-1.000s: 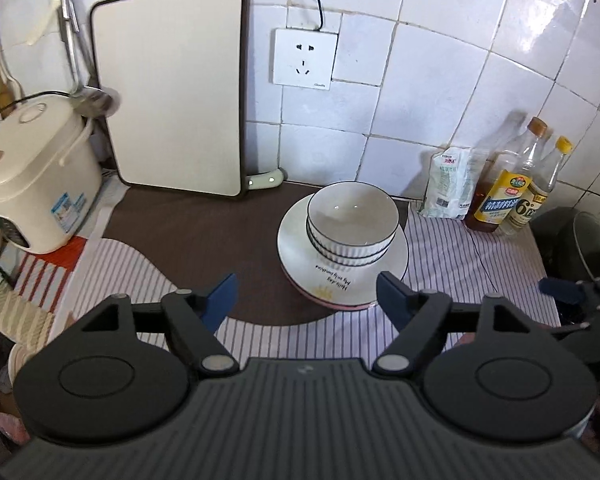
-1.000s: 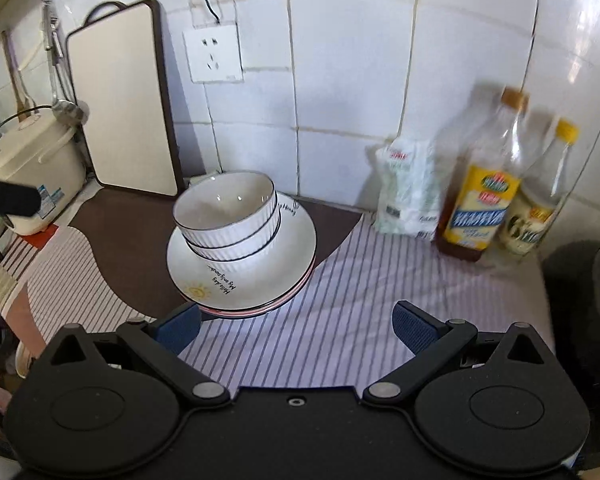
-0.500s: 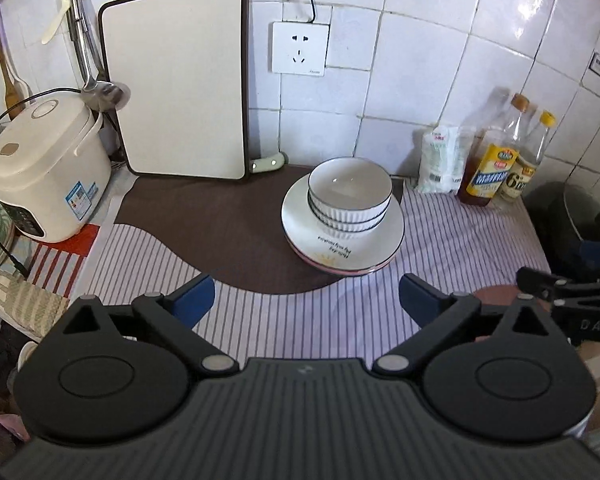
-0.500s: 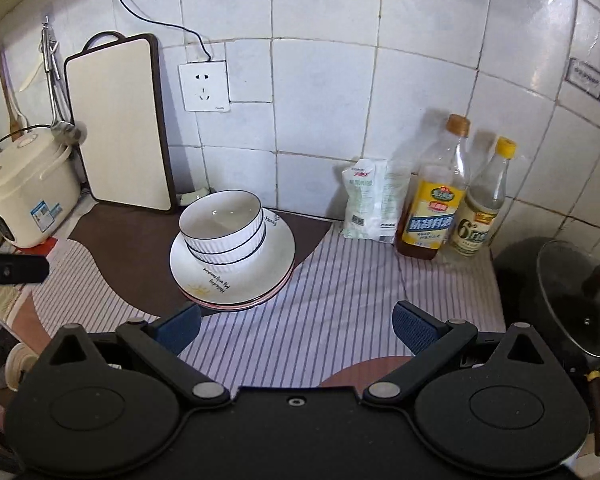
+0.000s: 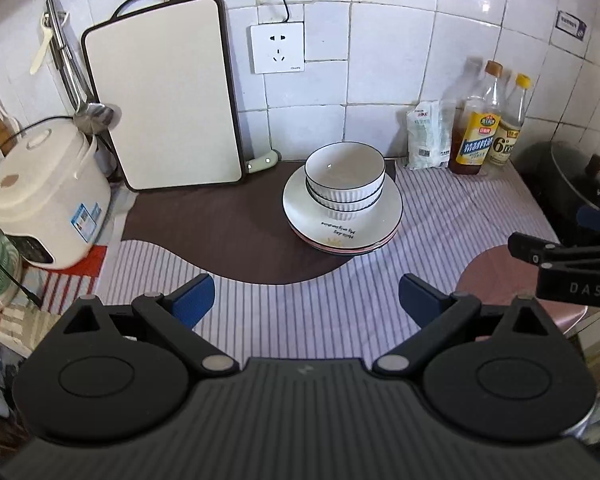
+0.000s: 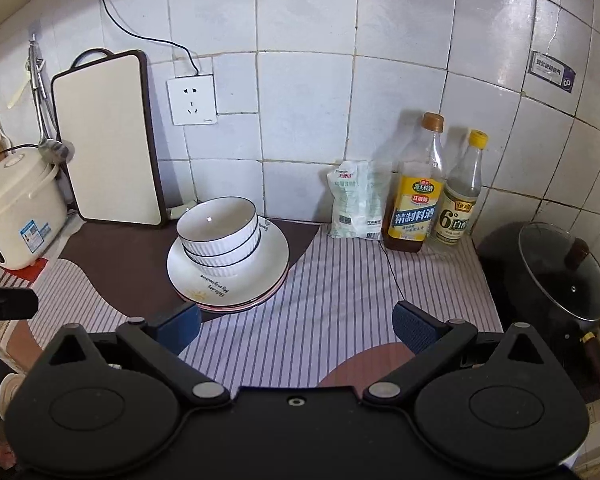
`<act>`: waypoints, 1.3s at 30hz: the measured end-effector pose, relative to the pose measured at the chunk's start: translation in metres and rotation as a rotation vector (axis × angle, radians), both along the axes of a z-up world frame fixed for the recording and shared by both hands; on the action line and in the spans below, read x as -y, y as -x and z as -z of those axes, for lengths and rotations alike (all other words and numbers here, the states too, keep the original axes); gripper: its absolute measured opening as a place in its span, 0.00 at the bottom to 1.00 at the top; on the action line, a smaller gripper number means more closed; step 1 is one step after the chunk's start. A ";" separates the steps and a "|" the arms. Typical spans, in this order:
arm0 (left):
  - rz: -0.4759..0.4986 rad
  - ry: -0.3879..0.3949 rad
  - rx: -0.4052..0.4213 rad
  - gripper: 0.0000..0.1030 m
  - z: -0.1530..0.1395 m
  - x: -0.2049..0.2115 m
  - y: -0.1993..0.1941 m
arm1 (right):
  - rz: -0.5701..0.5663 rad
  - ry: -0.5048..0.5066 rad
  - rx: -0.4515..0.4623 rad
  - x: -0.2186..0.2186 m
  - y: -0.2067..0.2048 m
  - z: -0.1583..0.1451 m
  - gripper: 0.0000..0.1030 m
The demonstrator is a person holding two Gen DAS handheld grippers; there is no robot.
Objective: Organize plates and bowls
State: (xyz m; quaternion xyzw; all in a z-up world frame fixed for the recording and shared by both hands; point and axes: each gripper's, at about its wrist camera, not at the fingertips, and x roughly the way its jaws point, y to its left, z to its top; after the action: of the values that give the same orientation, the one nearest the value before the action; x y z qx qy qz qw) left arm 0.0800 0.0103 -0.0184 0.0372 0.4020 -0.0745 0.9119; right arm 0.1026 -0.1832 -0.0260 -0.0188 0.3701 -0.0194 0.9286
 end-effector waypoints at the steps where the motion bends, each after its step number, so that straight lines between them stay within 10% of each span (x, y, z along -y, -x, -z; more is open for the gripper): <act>1: 0.000 0.000 0.000 0.97 0.001 -0.001 0.001 | 0.000 0.006 0.009 -0.002 0.003 0.001 1.00; 39: -0.073 -0.004 0.065 0.97 0.041 -0.008 -0.002 | 0.025 0.021 0.061 -0.022 0.012 0.018 1.00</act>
State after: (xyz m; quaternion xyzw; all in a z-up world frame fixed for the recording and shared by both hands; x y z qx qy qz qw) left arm 0.0824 0.0184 -0.0593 0.0269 0.3732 -0.0392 0.9265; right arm 0.0903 -0.1616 -0.0437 -0.0232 0.3415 -0.0355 0.9389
